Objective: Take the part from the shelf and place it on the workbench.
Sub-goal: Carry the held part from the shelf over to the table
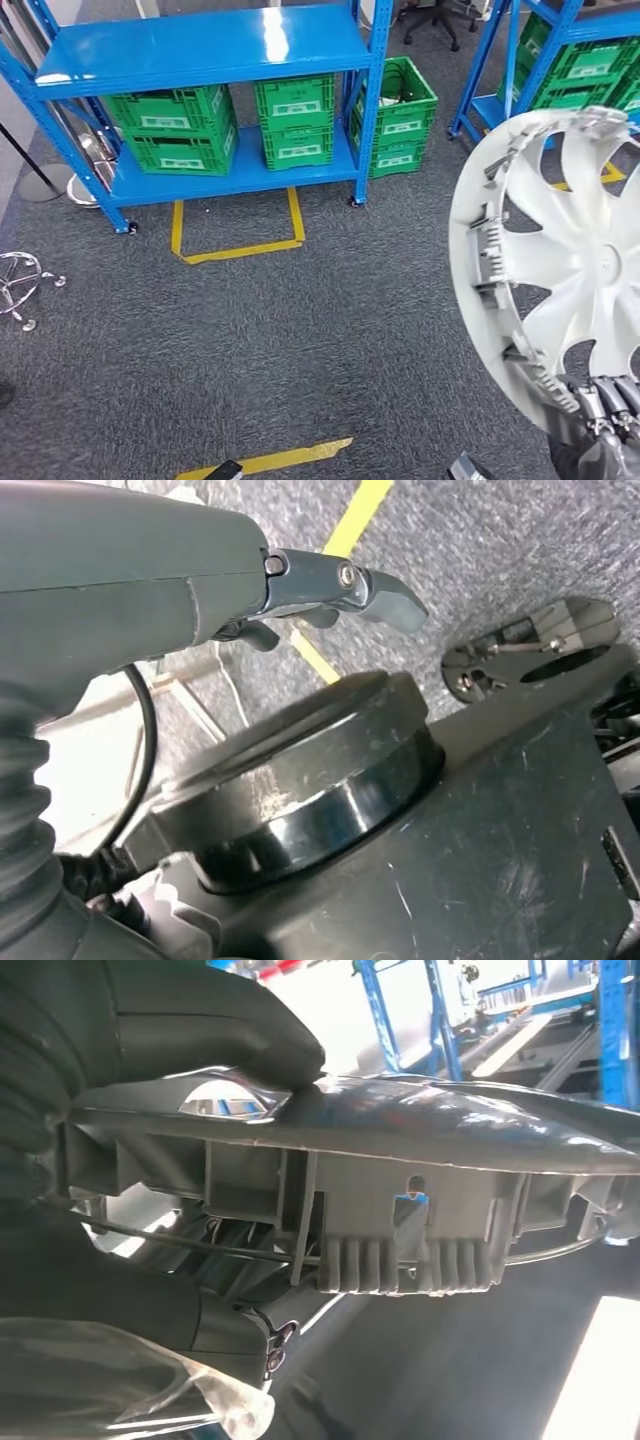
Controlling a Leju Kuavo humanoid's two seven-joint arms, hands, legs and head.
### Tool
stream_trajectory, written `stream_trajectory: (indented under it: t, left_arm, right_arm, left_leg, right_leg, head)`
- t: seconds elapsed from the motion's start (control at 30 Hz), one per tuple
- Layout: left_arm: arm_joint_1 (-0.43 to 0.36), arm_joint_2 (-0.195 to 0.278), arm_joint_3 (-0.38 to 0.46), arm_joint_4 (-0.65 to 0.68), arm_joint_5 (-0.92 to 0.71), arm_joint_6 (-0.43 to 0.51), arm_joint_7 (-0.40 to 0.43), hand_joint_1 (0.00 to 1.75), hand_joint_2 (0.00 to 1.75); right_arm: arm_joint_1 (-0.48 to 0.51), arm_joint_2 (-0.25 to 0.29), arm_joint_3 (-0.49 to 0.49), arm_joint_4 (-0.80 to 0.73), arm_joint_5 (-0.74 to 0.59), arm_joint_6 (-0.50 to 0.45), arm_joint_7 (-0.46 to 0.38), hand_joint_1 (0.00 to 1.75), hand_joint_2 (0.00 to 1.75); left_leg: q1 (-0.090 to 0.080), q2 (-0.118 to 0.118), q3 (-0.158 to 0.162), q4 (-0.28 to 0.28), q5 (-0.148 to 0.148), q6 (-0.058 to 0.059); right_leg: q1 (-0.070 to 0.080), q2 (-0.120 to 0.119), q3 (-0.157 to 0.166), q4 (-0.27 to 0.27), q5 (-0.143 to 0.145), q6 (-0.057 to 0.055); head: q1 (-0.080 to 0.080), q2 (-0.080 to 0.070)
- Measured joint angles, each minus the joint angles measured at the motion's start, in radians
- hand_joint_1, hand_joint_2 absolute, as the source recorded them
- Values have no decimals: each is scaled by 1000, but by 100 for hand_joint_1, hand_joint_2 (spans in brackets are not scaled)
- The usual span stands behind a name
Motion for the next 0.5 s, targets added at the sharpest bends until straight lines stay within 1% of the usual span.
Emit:
stream_trajectory:
  t: [0.03, 0.07, 0.1, 0.13, 0.17, 0.2, 0.23, 0.27, 0.3, 0.33, 0.37, 0.4, 0.43, 0.47, 0.5]
  left_arm:
    - [1, -1, 0, 0, -2, 0, 0, 0, 175]
    - [1, 0, 0, 0, -3, 0, 0, 0, 175]
    - [1, 0, 0, 0, -4, 0, 0, 0, 175]
    - [1, 0, 0, 0, -5, 0, 0, 0, 175]
    - [1, 0, 0, 0, -7, 0, 1, 0, 175]
    - [0, 0, 0, 0, -9, 0, 1, 0, 175]
    - [0, 0, 0, 0, -12, -1, 1, 0, 175]
    - [0, 0, 0, 0, -14, -1, 1, 0, 175]
    - [0, 1, 0, 0, -16, -2, 1, 0, 175]
    - [0, 1, 0, 0, -19, -2, 1, 0, 175]
    - [-1, 1, 0, 0, -22, -3, 1, 0, 175]
    - [-2, 1, 0, 0, -25, -3, 1, 0, 175]
    - [-3, 0, 0, 0, -28, -3, 1, 0, 175]
    - [-4, 0, 0, 0, -30, -3, 1, 0, 175]
    - [-4, -1, 1, 0, -32, -3, 0, 0, 175]
  right_arm:
    - [2, 1, 0, -1, 0, 0, -11, 175, 175]
    - [3, 2, 0, -2, 1, 0, -20, 175, 175]
    - [5, 4, 0, -3, 1, 0, -26, 175, 175]
    - [7, 6, 0, -4, 1, 0, -32, 175, 175]
    - [10, 8, 0, -5, 1, 0, -37, 175, 175]
    - [14, 9, 0, -7, 1, 0, -41, 175, 175]
    - [18, 11, 0, -11, 1, 0, -45, 175, 175]
    - [20, 12, 0, -15, 1, 0, -48, 175, 175]
    - [22, 14, 0, -20, 1, 0, -51, 175, 175]
    - [24, 16, -1, -26, 0, 0, -54, 175, 175]
    - [28, 18, -3, -31, 0, 0, -57, 175, 175]
    - [33, 21, -6, -38, 0, 0, -60, 175, 175]
    - [38, 24, -9, -44, 0, 0, -63, 175, 175]
    - [43, 26, -12, -50, 0, 0, -65, 175, 175]
    - [46, 30, -14, -56, 0, 0, -67, 175, 175]
  left_leg:
    - [-2, 14, 0, -1, 1, 4]
    - [-3, 27, 0, -1, 1, 7]
    - [-5, 41, -1, -1, 0, 8]
    - [-6, 55, -1, -1, 0, 8]
    - [-6, 68, 0, -1, -1, 8]
    - [-6, 79, 2, 0, -3, 7]
    - [-6, 90, 4, 1, -5, 5]
    - [-8, 99, 6, 2, -8, 1]
    - [-11, 106, 7, 5, -11, -3]
    - [-13, 113, 8, 8, -14, -7]
    - [-16, 120, 8, 10, -15, -10]
    - [-15, 127, 11, 11, -17, -13]
    - [-14, 128, 13, 12, -21, -18]
    - [-13, 119, 11, 22, -33, -23]
    - [-11, 100, 0, 52, -55, -28]
  right_leg:
    - [1, -27, -29, 59, -29, 2]
    - [1, -42, -60, 129, -60, 5]
    - [1, -48, -87, 189, -81, 8]
    - [0, -51, -100, 222, -87, 10]
    - [0, -54, -92, 214, -75, 11]
    - [0, -61, -65, 169, -49, 11]
    - [0, -76, -22, 95, -20, 11]
    - [3, -94, 20, 26, -2, 10]
    - [5, -107, 51, -25, 9, 4]
    - [8, -115, 68, -54, 11, -2]
    - [11, -112, 70, -57, 7, -9]
    - [10, -101, 68, -58, 9, -17]
    - [9, -93, 68, -59, 10, -23]
    - [8, -84, 68, -60, 11, -29]
    - [5, -76, 68, -62, 13, -35]
  head:
    - [2, 0]
    - [4, 0]
    - [4, 0]
    - [4, 0]
    - [4, 0]
    - [4, 0]
    - [4, 0]
    - [4, 0]
    - [4, 0]
    - [3, 0]
    - [3, 0]
    - [3, 0]
    - [3, 0]
    - [2, 0]
    - [0, 0]
